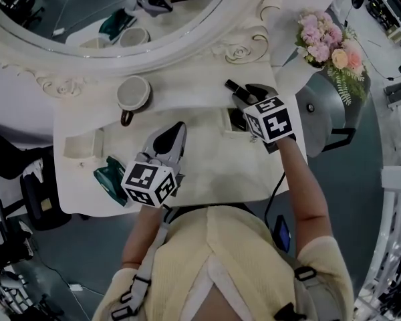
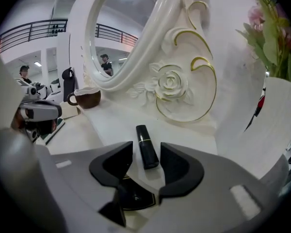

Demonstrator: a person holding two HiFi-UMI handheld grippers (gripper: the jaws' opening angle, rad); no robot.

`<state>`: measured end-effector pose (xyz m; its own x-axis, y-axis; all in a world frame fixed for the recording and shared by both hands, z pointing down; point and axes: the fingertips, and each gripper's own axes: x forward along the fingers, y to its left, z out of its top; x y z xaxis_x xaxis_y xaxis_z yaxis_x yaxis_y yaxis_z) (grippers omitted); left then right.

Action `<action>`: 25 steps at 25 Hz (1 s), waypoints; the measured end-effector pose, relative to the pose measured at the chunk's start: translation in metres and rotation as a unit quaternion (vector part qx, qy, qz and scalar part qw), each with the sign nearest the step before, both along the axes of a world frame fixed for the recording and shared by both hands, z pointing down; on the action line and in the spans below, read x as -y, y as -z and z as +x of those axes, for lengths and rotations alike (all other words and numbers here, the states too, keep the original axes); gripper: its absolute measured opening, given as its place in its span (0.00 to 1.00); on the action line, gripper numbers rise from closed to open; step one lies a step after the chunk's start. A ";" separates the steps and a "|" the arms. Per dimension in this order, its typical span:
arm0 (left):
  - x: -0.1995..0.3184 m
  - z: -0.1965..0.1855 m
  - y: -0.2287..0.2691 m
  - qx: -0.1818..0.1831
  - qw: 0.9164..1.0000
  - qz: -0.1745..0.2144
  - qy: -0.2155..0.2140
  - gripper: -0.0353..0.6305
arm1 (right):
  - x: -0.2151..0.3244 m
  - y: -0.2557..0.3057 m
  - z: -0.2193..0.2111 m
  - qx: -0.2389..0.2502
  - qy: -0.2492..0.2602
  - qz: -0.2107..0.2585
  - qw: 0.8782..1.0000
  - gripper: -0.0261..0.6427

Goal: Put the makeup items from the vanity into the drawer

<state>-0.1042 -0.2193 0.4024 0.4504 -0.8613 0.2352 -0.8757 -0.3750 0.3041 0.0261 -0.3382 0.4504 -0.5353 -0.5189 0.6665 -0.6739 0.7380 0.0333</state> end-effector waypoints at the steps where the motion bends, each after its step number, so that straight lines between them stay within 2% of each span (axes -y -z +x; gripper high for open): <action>1: 0.000 -0.001 0.000 0.000 1.000 -0.001 0.001 0.05 | 0.001 -0.001 0.000 -0.002 0.000 -0.001 1.000 0.30; 8: -0.001 -0.004 -0.001 0.001 1.000 -0.003 0.003 0.05 | -0.003 -0.004 -0.005 -0.005 0.009 -0.004 1.000 0.20; 13: -0.001 -0.001 -0.001 0.001 1.000 -0.001 -0.003 0.05 | -0.006 -0.003 -0.006 -0.015 0.017 0.007 1.000 0.19; 25: 0.000 0.010 -0.003 -0.002 1.000 -0.002 -0.023 0.05 | -0.029 0.018 0.002 0.015 0.040 0.019 0.999 0.19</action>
<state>-0.0945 -0.2195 0.4051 0.4906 -0.8385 0.2371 -0.8562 -0.4133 0.3101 0.0281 -0.3093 0.4327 -0.5955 -0.4984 0.6301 -0.6145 0.7878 0.0424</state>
